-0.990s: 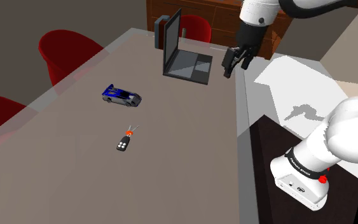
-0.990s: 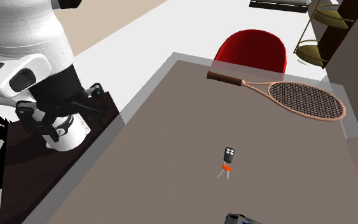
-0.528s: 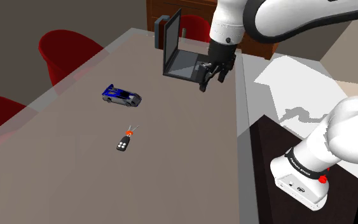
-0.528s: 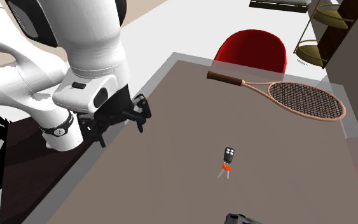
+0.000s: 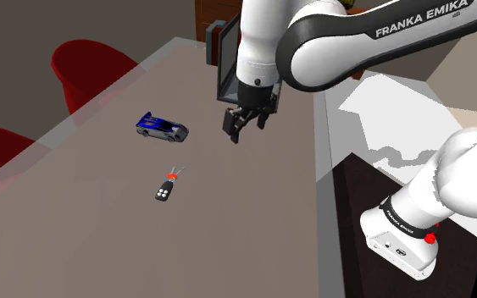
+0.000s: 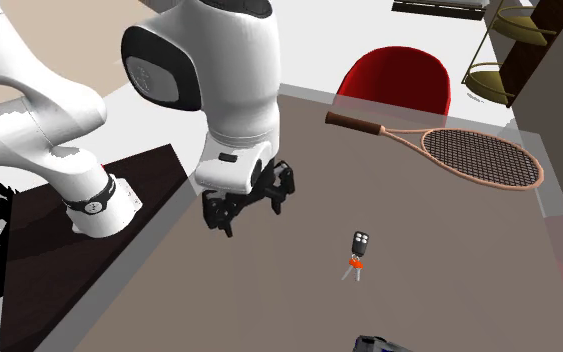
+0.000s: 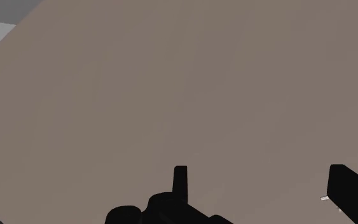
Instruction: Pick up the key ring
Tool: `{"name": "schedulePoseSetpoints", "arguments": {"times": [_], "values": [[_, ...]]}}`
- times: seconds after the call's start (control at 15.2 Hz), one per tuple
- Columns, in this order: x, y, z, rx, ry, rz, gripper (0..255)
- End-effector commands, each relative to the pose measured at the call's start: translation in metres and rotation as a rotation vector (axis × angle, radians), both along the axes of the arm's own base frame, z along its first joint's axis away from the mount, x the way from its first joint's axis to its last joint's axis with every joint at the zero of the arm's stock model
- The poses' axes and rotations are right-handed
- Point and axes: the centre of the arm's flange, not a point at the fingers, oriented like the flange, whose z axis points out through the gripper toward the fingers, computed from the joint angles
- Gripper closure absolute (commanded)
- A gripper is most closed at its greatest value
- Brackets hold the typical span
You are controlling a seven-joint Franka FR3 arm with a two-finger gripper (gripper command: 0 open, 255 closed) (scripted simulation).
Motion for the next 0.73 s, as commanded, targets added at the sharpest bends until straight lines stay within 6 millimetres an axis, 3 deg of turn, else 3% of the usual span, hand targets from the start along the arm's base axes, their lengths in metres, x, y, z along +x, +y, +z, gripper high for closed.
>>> {"name": "schedulePoseSetpoints", "arguments": {"times": [0.0,0.66], "values": [[0.009,0.023,-0.012,0.005,-0.002,0.006,0],[0.042,0.134,-0.07,0.024,-0.008,0.041,0]]}}
